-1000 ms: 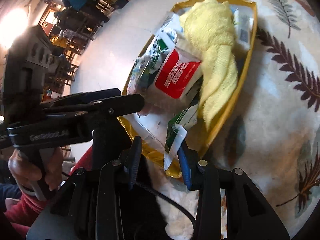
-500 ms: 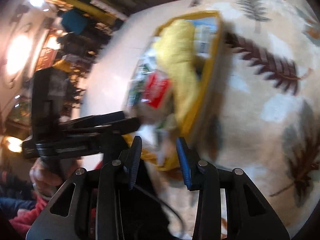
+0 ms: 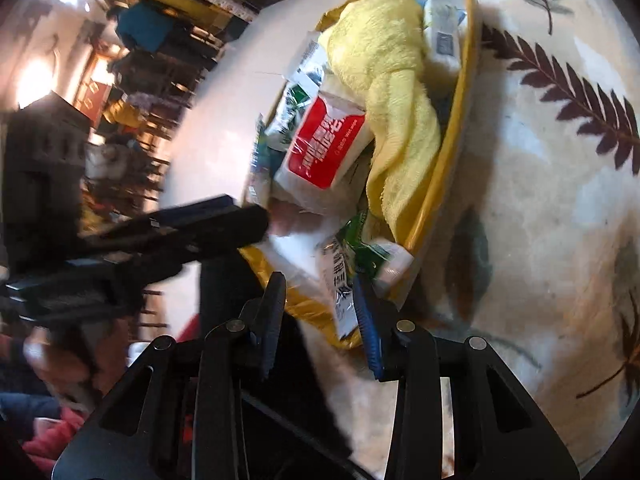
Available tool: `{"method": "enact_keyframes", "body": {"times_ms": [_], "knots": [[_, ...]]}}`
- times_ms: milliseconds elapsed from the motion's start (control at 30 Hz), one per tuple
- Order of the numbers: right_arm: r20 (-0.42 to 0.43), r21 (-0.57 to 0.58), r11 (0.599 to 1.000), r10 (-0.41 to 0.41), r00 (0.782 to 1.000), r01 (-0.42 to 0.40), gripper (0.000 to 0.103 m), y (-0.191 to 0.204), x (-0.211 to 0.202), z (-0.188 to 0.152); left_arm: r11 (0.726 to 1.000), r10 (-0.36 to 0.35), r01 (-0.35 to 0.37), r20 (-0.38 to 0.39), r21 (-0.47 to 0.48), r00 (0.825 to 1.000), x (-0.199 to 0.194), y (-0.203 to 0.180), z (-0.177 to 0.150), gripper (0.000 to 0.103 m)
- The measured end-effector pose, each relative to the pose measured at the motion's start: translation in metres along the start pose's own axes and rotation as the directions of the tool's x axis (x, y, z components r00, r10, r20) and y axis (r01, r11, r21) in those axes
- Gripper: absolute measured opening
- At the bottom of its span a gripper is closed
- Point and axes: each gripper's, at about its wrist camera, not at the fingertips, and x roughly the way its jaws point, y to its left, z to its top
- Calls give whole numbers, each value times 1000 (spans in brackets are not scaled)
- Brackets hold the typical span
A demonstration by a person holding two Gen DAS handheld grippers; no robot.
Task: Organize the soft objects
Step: 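Move both open grippers back toward the yellow foil packet and grey knit ball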
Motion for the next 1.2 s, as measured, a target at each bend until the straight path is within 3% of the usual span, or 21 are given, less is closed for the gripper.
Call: {"method": "enact_keyframes", "body": {"times_ms": [167, 533, 767, 833, 900, 1000, 1100, 1200], "knots": [[78, 29, 1000, 2, 997, -4, 36, -16, -34, -6, 998, 40, -41, 8, 54, 999, 7, -22, 0, 68], [217, 167, 982, -127, 968, 91, 36, -82, -118, -37, 968, 85, -94, 48, 232, 995, 27, -99, -2, 68], [312, 301, 933, -290, 905, 196, 36, -127, -177, -60, 946, 74, -84, 44, 313, 996, 55, -147, 3, 68], [331, 347, 911, -342, 879, 224, 36, -139, -194, -66, 943, 54, -64, 39, 326, 998, 63, -161, 6, 68], [352, 408, 875, -414, 839, 261, 36, -153, -215, -73, 939, 34, -42, 30, 340, 999, 71, -175, 11, 68], [366, 491, 832, -466, 806, 258, 36, -173, -234, -80, 936, -5, 4, 2, 351, 1000, 85, -199, 21, 68], [373, 545, 803, -488, 789, 239, 36, -190, -246, -84, 932, -33, 32, -2, 361, 999, 96, -218, 33, 68], [349, 550, 771, -561, 750, 321, 36, -194, -247, -78, 923, -53, 56, -18, 380, 998, 113, -236, 49, 68]]}}
